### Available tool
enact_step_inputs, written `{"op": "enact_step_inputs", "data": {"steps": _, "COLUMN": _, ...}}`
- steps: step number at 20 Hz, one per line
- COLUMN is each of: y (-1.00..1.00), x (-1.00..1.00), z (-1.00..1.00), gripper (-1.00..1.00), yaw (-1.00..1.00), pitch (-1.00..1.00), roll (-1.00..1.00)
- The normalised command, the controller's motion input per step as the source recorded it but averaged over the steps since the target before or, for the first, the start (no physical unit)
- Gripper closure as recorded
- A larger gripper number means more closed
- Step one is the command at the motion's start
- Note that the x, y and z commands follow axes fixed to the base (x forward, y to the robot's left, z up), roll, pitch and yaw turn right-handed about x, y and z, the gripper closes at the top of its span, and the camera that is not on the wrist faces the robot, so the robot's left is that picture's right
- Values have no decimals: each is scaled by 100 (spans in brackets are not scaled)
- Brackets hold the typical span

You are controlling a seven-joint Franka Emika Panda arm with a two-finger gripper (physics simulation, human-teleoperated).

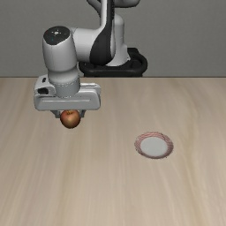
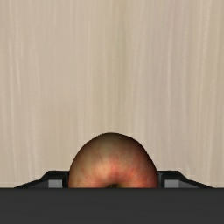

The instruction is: Pick the apple and place it on the plate

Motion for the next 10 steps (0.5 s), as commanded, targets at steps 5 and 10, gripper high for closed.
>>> {"op": "enact_step_inputs", "data": {"steps": 5, "y": 100, "x": 0, "z": 0, "gripper": 100, "yaw": 0, "pitch": 0, "roll": 0}}
{"op": "enact_step_inputs", "data": {"steps": 10, "y": 100, "x": 0, "z": 0, "gripper": 100, "yaw": 0, "pitch": 0, "roll": 0}}
